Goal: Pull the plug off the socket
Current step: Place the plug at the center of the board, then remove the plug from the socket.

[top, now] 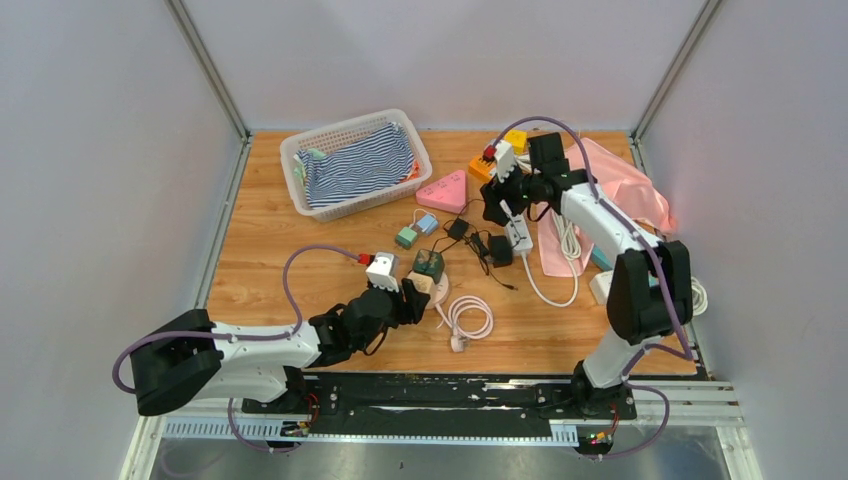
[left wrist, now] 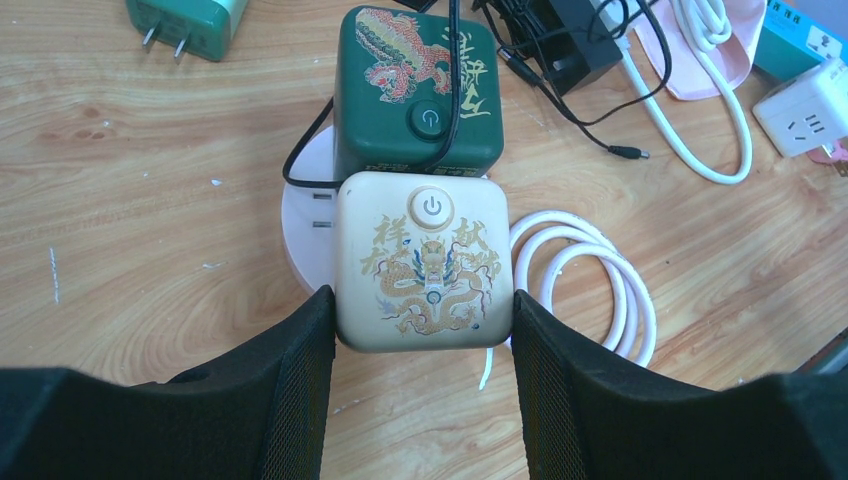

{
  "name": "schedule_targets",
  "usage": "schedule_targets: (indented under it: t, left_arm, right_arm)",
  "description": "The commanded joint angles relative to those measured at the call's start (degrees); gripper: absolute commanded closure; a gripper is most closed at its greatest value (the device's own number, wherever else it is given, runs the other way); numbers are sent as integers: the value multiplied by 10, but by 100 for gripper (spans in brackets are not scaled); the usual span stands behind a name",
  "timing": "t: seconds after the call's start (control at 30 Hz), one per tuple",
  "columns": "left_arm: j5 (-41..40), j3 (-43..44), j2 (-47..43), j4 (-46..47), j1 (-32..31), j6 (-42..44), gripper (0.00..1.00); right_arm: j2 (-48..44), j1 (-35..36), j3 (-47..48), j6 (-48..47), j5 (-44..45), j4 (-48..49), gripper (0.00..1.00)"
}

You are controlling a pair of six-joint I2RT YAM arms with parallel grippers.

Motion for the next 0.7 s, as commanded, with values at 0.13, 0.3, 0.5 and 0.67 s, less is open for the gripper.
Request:
schedule_targets:
  t: [0.13,0.3,0.5,0.67]
  left_arm:
    - [58,9,5,-27,5,10,26]
    - [85,5,-29,-27,6,40,14]
    - [98,-14,-120,-32,8,109,2]
    - [100,30,-159,-134,34,103,0]
  right_arm:
    - [-123,-9,-73,-67,-150,-5,24]
    - [-179,-9,-123,-97,-238,22,25]
    - [-212,-8,-167,-168,-343,26,25]
    - [-220,-7,-182,-176,-362,30,25]
